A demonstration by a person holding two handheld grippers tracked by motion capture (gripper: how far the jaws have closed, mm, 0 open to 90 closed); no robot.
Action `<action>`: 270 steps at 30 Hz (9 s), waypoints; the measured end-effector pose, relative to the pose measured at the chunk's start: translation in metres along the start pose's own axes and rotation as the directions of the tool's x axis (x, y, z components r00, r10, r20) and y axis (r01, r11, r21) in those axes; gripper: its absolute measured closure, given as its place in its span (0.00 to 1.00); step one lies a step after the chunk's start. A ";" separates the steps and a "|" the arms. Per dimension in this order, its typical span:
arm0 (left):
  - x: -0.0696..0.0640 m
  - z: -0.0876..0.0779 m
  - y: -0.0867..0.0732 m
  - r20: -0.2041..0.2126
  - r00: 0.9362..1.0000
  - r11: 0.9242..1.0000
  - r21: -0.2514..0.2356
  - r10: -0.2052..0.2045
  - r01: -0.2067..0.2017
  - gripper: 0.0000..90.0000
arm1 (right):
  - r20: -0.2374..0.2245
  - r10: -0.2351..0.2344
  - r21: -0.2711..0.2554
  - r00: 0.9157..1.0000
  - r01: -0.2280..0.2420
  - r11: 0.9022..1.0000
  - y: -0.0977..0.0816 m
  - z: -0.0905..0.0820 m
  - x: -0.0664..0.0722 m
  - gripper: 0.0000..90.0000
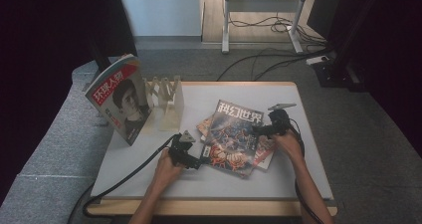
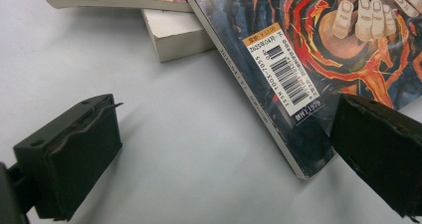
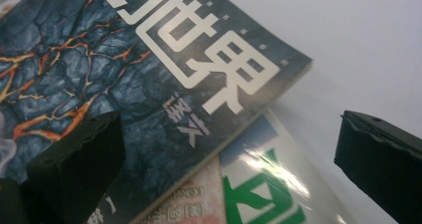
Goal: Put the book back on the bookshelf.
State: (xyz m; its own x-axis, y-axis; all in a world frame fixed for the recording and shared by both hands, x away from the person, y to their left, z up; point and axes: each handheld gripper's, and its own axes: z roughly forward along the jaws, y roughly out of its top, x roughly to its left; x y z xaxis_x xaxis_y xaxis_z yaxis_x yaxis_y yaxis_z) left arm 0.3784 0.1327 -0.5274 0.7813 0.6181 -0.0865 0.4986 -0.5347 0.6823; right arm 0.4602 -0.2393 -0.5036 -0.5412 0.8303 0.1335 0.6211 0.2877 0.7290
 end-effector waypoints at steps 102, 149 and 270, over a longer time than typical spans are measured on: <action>-0.006 -0.019 0.057 0.052 0.989 0.990 -0.007 0.138 -0.137 0.08 | -0.106 -0.221 -0.301 0.970 0.180 0.937 0.055 -0.108 0.072 0.90; 0.012 -0.039 0.062 0.208 0.967 0.987 -0.092 0.149 -0.132 0.82 | -0.147 -0.323 -0.397 0.935 0.244 0.885 0.064 -0.137 0.094 0.90; -0.012 -0.127 0.147 0.086 0.968 0.916 -0.352 0.236 -0.192 0.91 | 0.070 -0.143 -0.182 0.987 0.153 0.971 -0.020 -0.117 0.029 0.34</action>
State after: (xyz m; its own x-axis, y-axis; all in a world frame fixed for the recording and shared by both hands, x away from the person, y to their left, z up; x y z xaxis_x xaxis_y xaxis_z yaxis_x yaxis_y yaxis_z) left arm 0.3943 0.1198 -0.3336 0.9060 0.4230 0.0150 0.1746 -0.4058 0.8971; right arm 0.3654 -0.2774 -0.4358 -0.5830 0.8122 -0.0193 0.4170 0.3196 0.8509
